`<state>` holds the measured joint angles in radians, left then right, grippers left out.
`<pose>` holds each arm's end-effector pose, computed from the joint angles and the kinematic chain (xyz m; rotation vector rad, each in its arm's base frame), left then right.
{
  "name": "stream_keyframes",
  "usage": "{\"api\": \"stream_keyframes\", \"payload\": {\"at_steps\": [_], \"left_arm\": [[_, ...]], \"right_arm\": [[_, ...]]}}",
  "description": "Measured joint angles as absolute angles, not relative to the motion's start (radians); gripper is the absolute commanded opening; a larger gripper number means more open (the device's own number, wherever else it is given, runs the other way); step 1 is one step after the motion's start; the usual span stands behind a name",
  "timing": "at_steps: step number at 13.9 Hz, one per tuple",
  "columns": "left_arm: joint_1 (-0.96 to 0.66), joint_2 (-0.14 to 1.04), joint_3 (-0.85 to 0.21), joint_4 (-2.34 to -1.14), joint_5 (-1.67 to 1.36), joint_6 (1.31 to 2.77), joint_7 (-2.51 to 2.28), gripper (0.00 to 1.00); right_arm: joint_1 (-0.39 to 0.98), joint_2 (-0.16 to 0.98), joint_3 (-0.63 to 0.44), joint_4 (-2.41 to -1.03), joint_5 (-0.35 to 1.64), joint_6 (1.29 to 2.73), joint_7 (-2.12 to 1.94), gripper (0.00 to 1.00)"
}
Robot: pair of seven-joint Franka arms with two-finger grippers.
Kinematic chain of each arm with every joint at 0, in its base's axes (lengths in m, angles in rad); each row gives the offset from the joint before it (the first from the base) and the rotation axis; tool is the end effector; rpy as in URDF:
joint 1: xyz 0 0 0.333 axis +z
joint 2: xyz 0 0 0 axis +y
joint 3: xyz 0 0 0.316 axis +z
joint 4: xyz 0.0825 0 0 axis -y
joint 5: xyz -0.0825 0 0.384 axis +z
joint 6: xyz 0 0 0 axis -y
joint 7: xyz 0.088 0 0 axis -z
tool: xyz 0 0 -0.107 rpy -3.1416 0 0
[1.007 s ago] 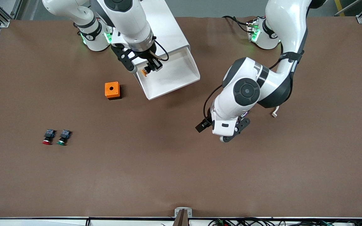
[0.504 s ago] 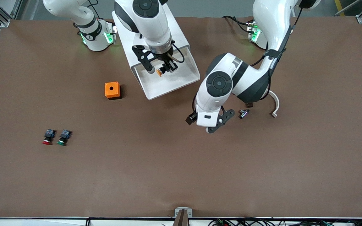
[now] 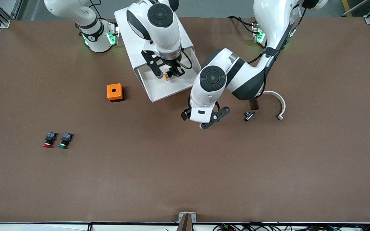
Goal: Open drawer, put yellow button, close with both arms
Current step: 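Carry the yellow button over the open drawer with the right gripper, then lower the button into the drawer and open the right gripper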
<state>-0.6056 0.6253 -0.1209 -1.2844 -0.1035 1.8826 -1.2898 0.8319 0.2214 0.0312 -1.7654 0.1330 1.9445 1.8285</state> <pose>0.5512 -0.4732 0.3850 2.9165 0.9313 -0.2381 0.3959 0.4747 0.4335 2.7269 -1.5204 -0.2123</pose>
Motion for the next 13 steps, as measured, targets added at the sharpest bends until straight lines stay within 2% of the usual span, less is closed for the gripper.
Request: {"api": "stream_keyframes", "payload": {"at_steps": [11, 12, 13], "left_arm": [[-0.619, 0.626, -0.187, -1.29, -0.104, 1.882, -1.29, 1.0], [-0.623, 0.626, -0.187, -1.292, -0.104, 1.882, -1.29, 1.0], [-0.626, 0.626, -0.187, -1.293, -0.103, 1.882, -1.29, 1.0]], "right_arm": [[0.843, 0.256, 0.031, -1.766, 0.097, 1.957, 1.862, 0.0], [0.845, 0.258, 0.031, -1.766, 0.096, 1.959, 1.864, 0.07], [0.846, 0.259, 0.031, -1.766, 0.095, 1.96, 1.865, 0.6]]}}
